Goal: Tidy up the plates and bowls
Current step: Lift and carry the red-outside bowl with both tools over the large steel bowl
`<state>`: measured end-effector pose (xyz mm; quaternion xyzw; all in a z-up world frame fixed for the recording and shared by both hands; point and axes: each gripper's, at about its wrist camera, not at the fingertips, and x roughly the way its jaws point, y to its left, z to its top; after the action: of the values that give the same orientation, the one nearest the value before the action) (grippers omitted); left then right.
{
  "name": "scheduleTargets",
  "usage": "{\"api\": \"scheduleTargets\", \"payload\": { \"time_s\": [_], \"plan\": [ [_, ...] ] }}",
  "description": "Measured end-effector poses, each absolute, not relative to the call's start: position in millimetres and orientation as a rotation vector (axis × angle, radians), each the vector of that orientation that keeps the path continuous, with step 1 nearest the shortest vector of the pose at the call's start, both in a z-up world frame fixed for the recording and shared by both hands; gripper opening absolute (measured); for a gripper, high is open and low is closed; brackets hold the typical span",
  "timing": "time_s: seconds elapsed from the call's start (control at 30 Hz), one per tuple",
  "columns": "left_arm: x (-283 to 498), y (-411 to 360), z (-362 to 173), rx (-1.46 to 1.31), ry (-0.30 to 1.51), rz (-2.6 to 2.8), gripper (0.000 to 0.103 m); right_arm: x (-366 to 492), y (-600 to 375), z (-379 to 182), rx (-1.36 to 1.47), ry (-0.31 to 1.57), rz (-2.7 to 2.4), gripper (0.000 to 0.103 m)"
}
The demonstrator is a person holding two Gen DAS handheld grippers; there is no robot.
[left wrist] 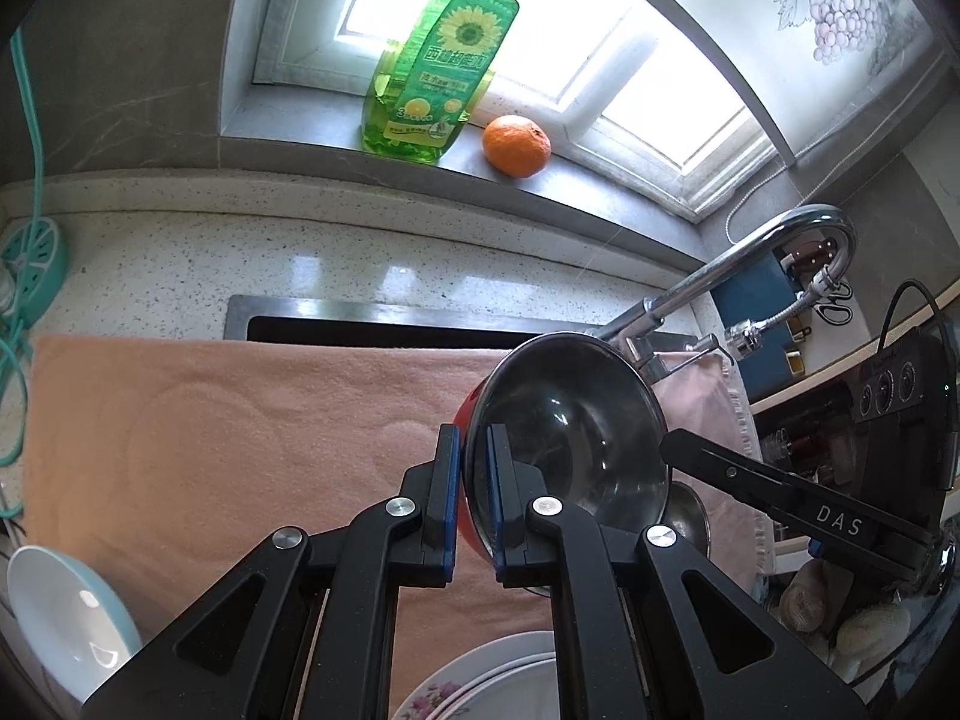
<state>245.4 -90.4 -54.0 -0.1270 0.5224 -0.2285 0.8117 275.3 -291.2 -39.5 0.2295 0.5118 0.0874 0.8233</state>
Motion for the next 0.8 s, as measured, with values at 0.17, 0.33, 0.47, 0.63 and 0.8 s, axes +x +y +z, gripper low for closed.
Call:
{"api": "scheduleTargets", "payload": {
  "time_s": [0.17, 0.33, 0.47, 0.63, 0.8],
  "plan": [
    [236, -103, -47, -0.256, 1.111, -0.522, 0.007, 259, -301, -27, 0.487, 1.062, 0.171, 0.004],
    [229, -117, -42, -0.243, 1.109, -0.555, 0.007, 242, -313, -17, 0.488, 1.034, 0.156, 0.004],
    [220, -129, -38, -0.228, 1.107, -0.586, 0.007, 228, -327, -14, 0.500, 1.021, 0.137, 0.004],
    [210, -147, -35, -0.207, 1.109, -0.624, 0.007, 212, -346, -16, 0.524, 1.015, 0.105, 0.004],
    [201, -167, -40, -0.182, 1.128, -0.661, 0.007, 195, -364, -19, 0.550, 1.010, 0.072, 0.004]
  ]
}}
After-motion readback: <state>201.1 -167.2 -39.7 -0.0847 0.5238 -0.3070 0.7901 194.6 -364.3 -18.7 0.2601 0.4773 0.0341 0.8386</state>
